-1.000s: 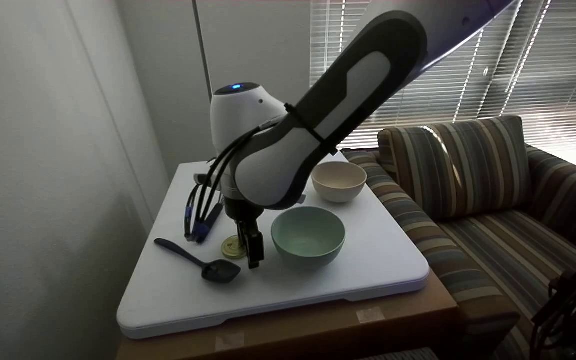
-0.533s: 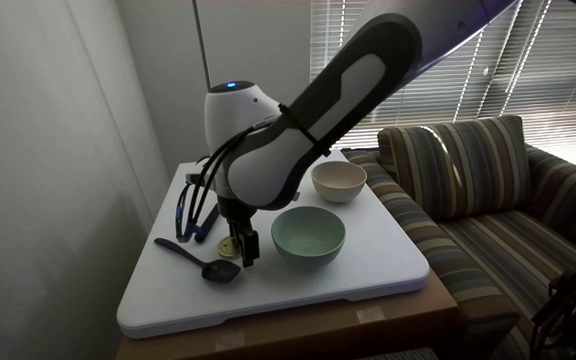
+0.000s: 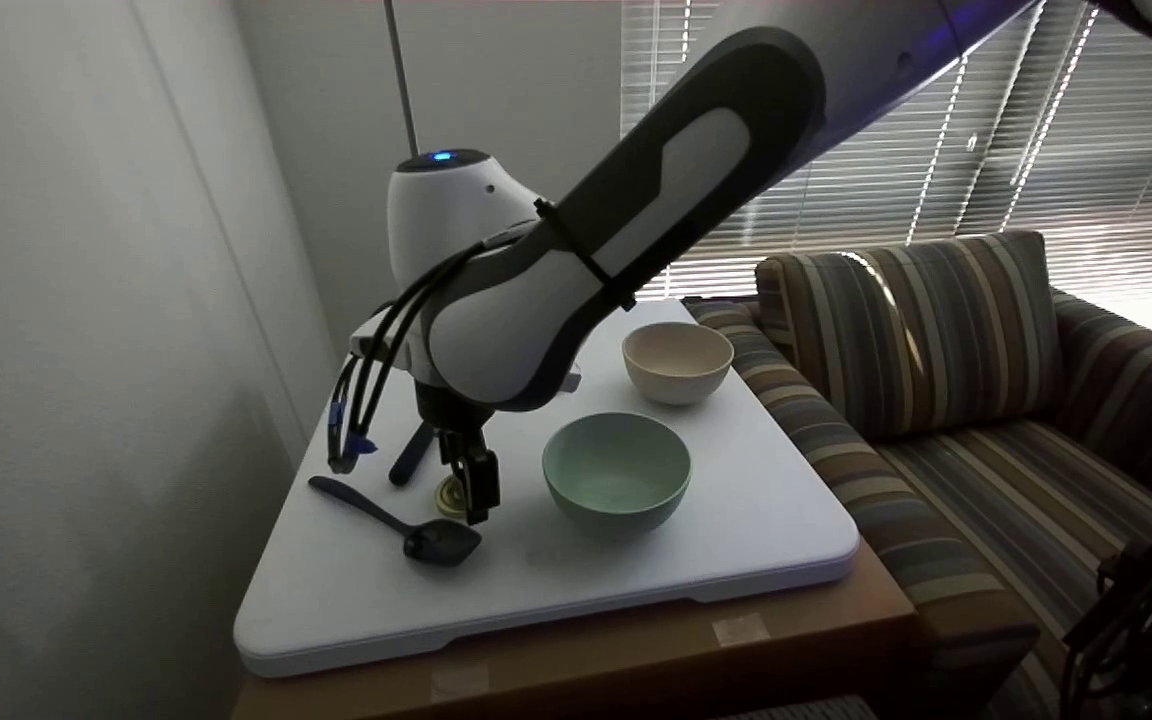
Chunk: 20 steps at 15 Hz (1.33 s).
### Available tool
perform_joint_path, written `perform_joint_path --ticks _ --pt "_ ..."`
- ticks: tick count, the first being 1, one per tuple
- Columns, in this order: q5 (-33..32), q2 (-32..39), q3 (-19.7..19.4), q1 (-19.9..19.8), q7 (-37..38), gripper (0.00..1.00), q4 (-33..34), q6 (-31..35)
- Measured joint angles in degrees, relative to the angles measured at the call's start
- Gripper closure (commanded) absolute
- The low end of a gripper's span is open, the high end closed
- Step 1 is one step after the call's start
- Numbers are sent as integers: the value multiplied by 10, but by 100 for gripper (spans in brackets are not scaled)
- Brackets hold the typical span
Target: Put the lid on top of the glass jar, put the black ladle inside the green bowl, take the ladle out of the bowl
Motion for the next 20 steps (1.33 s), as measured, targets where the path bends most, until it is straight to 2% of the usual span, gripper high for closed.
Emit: perform_joint_path --ticks 7,8,9,13,20 --pt "1 43 0 1 -15 0 61 -35" --pt "3 46 0 2 -16 25 70 -44" --pt "4 51 0 4 -16 26 79 -54" --pt "15 53 0 8 -15 53 100 -102" --pt "15 43 -2 -5 -9 53 112 -115"
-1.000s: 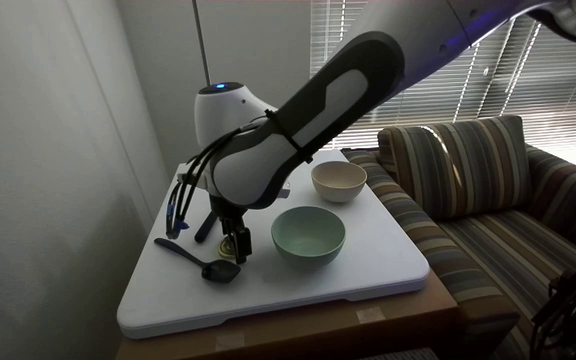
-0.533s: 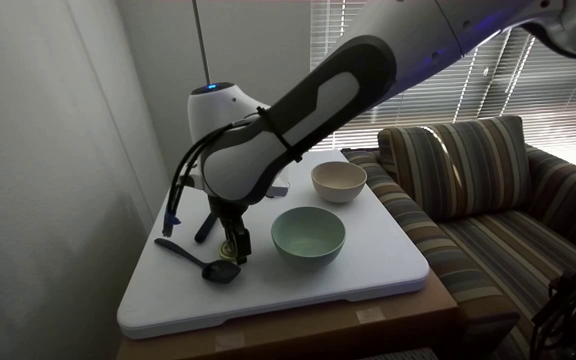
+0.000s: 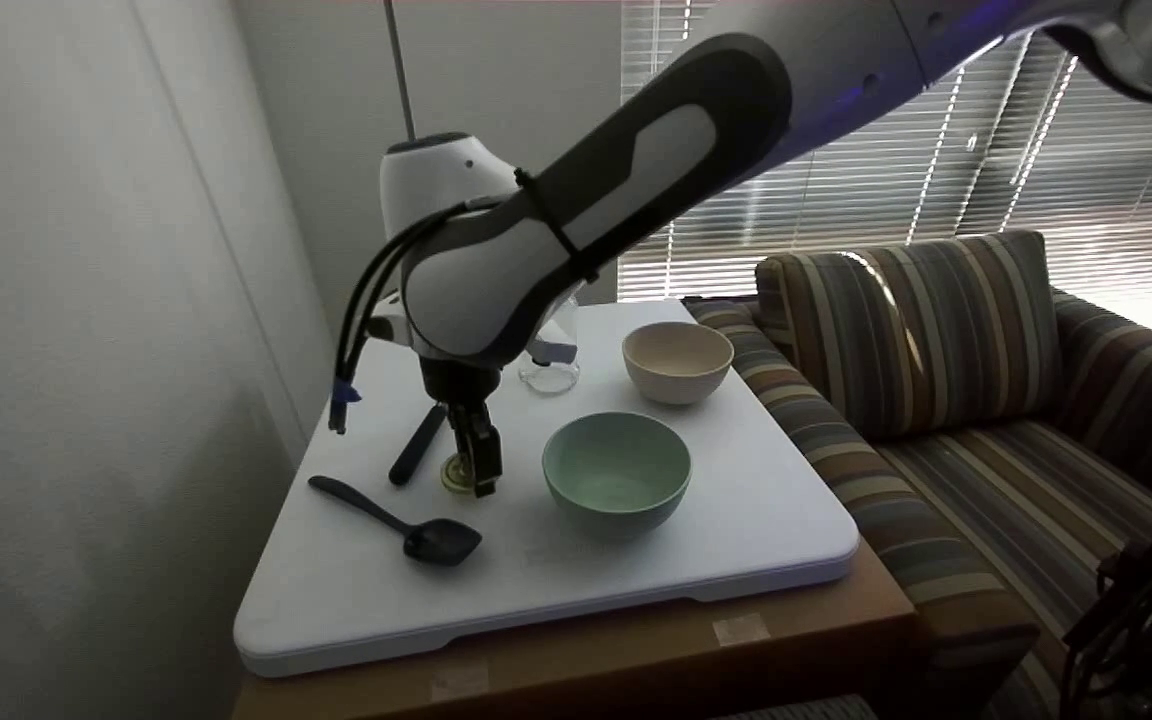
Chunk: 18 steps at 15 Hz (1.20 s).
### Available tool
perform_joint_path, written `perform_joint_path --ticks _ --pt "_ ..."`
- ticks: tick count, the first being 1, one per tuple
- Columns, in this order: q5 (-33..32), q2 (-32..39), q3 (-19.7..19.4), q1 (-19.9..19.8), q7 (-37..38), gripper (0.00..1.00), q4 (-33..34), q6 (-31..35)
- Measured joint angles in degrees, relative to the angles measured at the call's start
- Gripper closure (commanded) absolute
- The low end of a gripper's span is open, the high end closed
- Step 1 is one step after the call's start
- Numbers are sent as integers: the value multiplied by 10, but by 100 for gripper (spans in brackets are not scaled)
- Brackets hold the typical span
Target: Put the lid on top of the glass jar, put the black ladle inside the green bowl, take the ladle out of the bowl
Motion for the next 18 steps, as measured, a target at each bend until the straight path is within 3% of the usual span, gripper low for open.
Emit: perform_joint_path --ticks 6,10,14,18 --pt "2 -81 7 -4 9 53 4 -20" --pt "10 -142 16 -3 15 53 31 -136" --pt "39 -163 0 2 48 53 113 -290" --pt "65 -153 -21 -5 60 53 191 -363"
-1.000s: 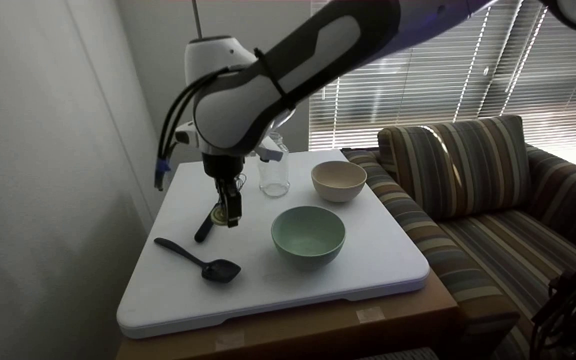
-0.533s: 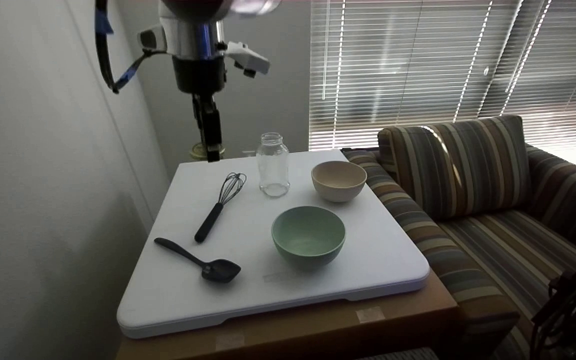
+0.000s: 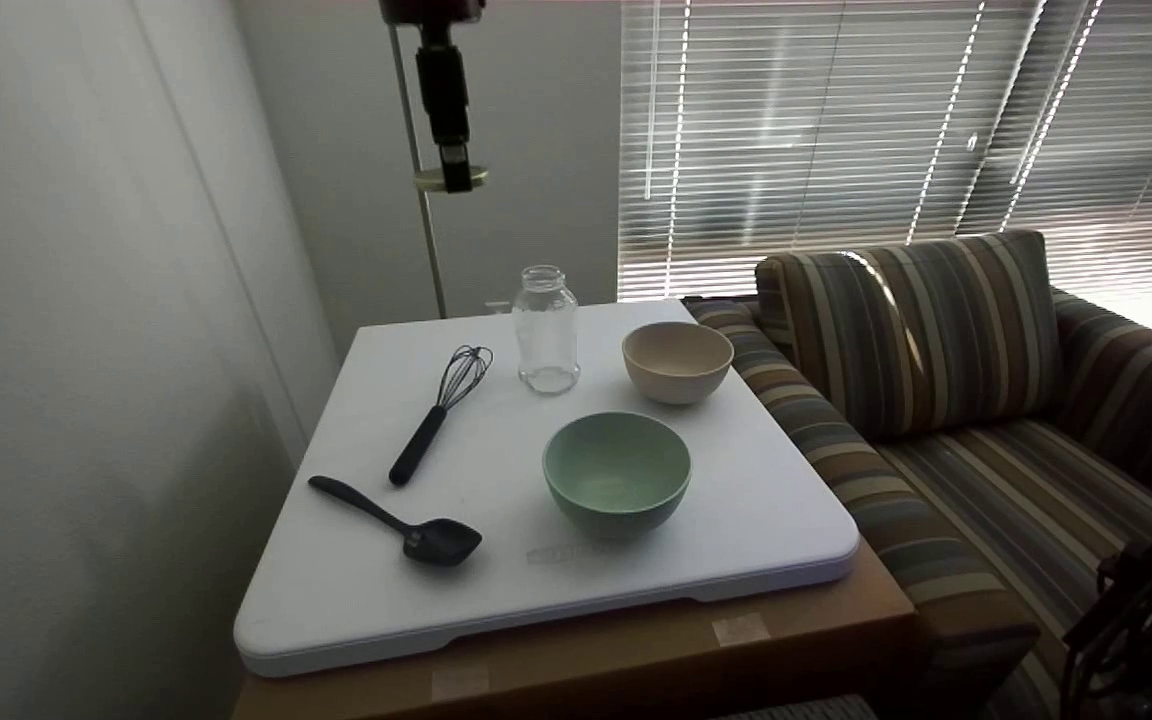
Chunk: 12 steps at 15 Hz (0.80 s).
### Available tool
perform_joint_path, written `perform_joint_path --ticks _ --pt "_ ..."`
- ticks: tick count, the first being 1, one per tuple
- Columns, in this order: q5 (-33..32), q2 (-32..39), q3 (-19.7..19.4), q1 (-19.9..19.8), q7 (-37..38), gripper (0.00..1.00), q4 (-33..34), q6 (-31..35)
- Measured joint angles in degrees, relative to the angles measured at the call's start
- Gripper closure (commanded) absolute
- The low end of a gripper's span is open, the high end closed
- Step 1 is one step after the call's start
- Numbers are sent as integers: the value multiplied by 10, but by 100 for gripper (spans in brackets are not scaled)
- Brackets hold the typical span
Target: Put the lid on top of the glass jar, put the black ladle inside the green bowl, take the ladle out of the bowl
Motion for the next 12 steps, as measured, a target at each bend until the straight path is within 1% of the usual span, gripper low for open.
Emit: perform_joint_path --ticks 2,5,6,8,12 --pt "10 15 -8 -9 2 53 34 -9" --pt "12 39 -9 -32 3 53 68 -2" --pt "19 45 -8 -40 4 28 75 3" --pt "43 49 3 -54 4 28 84 11" --pt "47 49 11 -55 5 28 91 11"
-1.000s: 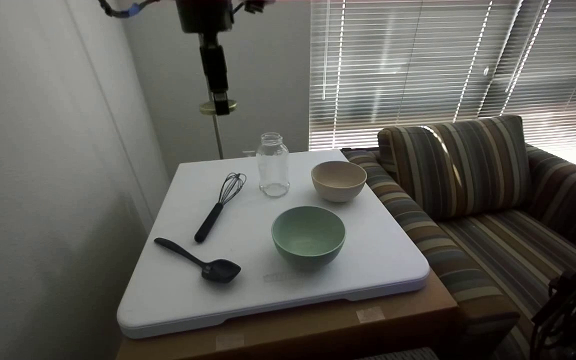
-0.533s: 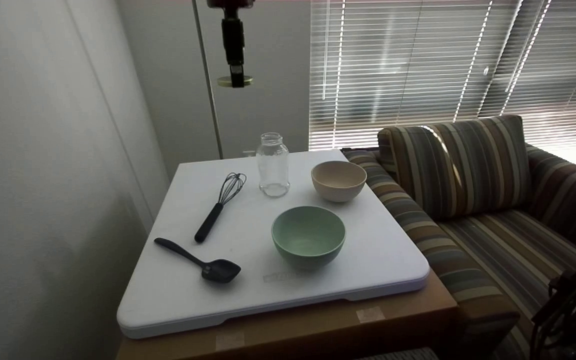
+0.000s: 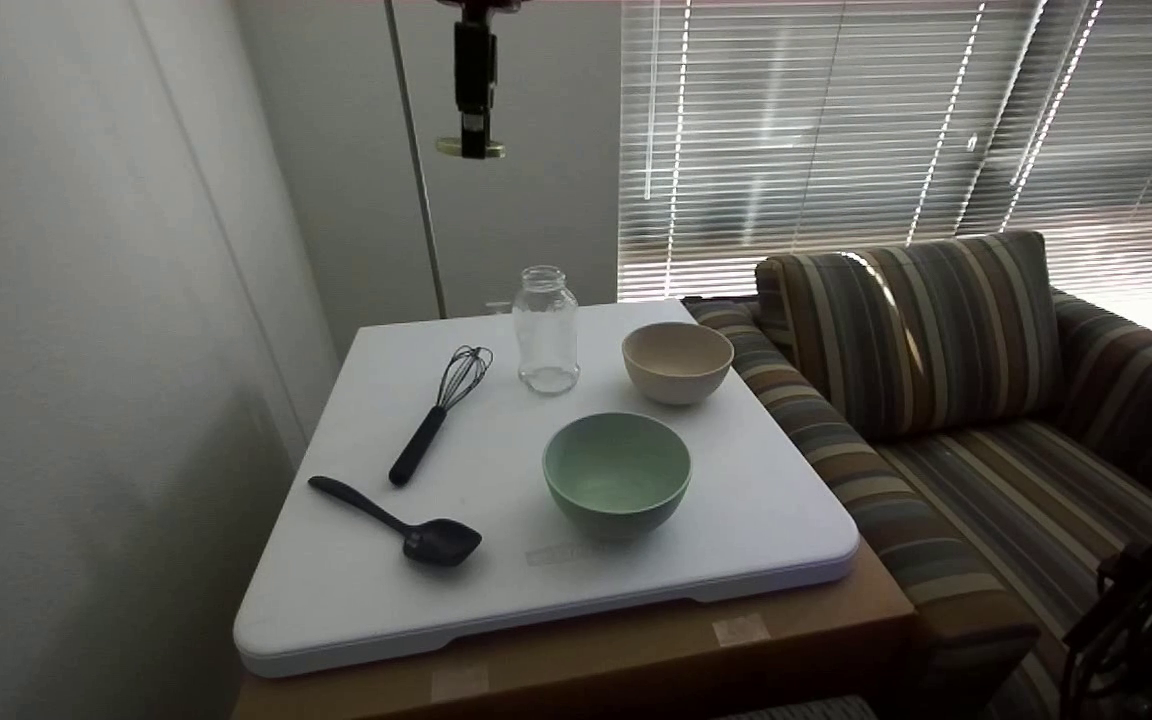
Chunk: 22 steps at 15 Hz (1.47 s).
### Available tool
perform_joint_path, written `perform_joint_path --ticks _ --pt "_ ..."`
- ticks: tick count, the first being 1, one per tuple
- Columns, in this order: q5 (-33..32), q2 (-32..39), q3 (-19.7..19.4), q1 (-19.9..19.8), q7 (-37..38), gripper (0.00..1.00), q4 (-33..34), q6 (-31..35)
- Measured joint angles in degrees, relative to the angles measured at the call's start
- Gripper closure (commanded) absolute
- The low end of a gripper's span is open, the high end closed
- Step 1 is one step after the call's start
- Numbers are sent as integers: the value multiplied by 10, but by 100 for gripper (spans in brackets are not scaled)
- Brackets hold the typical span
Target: Put the lid on top of the glass jar, put the black ladle inside the green bowl, take the ladle out of the bowl
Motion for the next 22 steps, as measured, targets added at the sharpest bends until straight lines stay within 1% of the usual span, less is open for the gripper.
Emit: perform_joint_path --ticks 1,4,5,9,14,16,22 --pt "0 0 0 0 0 53 0 0" --pt "-4 1 -1 2 2 53 0 1" --pt "-5 5 -8 5 3 53 6 -2" --pt "-14 37 -49 13 3 53 41 -5" --pt "-53 53 -84 5 2 53 36 -3" --pt "-59 58 -95 -1 2 53 36 -4" --pt "-59 77 -106 -19 15 53 35 3"
